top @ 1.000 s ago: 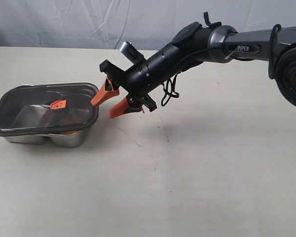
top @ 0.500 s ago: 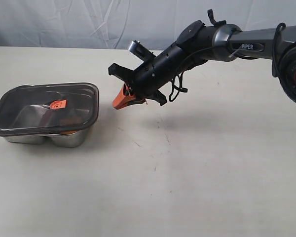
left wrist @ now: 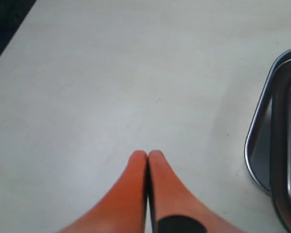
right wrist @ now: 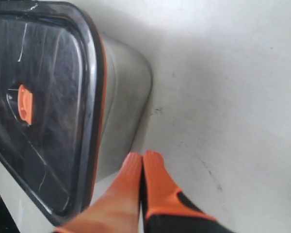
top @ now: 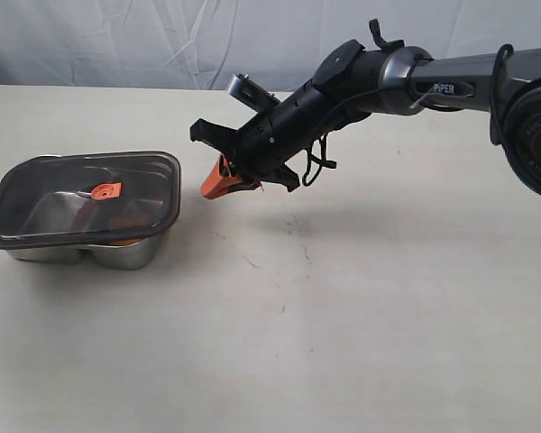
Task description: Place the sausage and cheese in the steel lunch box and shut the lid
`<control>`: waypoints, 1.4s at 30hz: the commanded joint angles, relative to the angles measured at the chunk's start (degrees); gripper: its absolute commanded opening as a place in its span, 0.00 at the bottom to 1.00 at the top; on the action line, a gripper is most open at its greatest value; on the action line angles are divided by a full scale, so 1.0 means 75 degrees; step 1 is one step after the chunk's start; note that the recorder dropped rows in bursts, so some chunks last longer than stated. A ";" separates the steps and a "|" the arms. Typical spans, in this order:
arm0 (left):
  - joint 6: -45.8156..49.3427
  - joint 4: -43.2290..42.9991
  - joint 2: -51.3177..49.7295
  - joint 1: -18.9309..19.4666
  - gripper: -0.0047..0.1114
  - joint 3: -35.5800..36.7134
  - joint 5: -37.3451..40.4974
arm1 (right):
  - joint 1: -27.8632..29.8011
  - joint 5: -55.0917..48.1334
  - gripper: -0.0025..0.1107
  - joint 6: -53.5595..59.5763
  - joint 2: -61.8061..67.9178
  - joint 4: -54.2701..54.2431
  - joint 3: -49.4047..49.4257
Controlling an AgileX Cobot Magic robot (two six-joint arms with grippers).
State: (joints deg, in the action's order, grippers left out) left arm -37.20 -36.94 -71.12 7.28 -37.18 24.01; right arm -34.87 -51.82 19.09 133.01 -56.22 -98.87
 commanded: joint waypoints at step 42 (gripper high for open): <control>0.0028 0.1398 -0.3725 0.0540 0.04 -0.0924 -0.2853 | -0.0233 0.0747 0.01 -0.0629 -0.0091 0.0902 -0.0027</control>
State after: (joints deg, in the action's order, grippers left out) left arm -36.84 -27.15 -99.02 11.30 -43.86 3.79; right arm -36.70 -46.64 14.24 133.01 -49.82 -98.87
